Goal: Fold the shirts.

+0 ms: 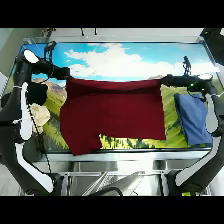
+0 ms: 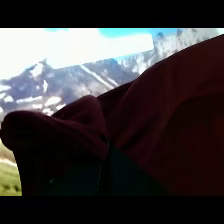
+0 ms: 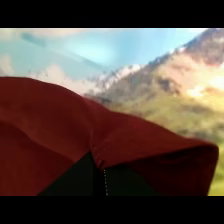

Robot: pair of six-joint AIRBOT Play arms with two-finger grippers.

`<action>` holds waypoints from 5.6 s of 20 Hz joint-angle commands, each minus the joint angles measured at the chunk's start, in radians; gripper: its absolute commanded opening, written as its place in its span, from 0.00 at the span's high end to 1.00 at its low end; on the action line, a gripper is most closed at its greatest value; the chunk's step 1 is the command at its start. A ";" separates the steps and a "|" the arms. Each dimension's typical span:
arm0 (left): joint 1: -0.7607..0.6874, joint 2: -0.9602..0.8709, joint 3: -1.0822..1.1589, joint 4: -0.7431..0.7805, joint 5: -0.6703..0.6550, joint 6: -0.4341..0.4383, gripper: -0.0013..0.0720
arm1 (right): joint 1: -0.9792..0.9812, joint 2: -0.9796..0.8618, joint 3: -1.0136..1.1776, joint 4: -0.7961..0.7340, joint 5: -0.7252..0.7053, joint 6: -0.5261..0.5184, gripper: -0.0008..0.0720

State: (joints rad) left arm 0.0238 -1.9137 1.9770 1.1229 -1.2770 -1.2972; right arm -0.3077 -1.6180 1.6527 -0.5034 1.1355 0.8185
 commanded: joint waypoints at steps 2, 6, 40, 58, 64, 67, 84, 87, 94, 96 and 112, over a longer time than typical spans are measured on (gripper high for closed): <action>0.007 0.007 -0.114 0.038 0.003 -0.005 0.96 | -0.001 -0.009 -0.041 -0.161 0.063 0.035 0.97; -0.005 0.007 -0.186 0.038 0.025 -0.005 0.96 | 0.000 -0.009 -0.101 -0.213 0.051 0.038 0.97; 0.075 0.712 -1.473 -0.363 0.257 0.025 0.82 | -0.216 0.386 -0.806 -0.357 0.112 0.125 0.50; 0.076 0.829 -1.122 -0.355 0.072 0.034 0.96 | -0.151 0.439 -0.958 -0.252 0.212 0.153 0.84; 0.122 0.789 -1.021 -0.265 -0.025 0.011 0.96 | -0.218 0.603 -0.938 -0.356 0.238 0.227 0.97; 0.156 0.797 -1.023 -0.204 -0.143 0.009 0.96 | -0.278 0.706 -0.938 -0.375 0.255 0.258 0.97; 0.034 0.271 -0.365 -0.197 -0.021 0.102 0.96 | -0.006 0.256 -0.440 -0.148 -0.052 0.199 0.97; 0.034 0.119 -0.249 -0.198 -0.027 0.100 0.96 | -0.006 0.137 -0.369 -0.138 -0.085 0.198 0.96; 0.032 -0.100 0.017 -0.199 -0.109 0.048 0.05 | -0.061 0.156 -0.287 -0.198 -0.009 0.173 0.56; 0.045 -0.110 0.078 -0.199 -0.106 0.007 0.05 | -0.088 0.164 -0.274 -0.230 -0.012 0.177 0.27; -0.120 -0.016 -0.014 -0.209 -0.093 -0.010 0.97 | -0.032 0.037 -0.239 -0.139 0.153 0.100 0.97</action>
State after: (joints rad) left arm -0.0212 -1.9297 1.9717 0.9123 -1.4124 -1.3060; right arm -0.3454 -1.5906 1.3907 -0.6865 1.2137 0.9478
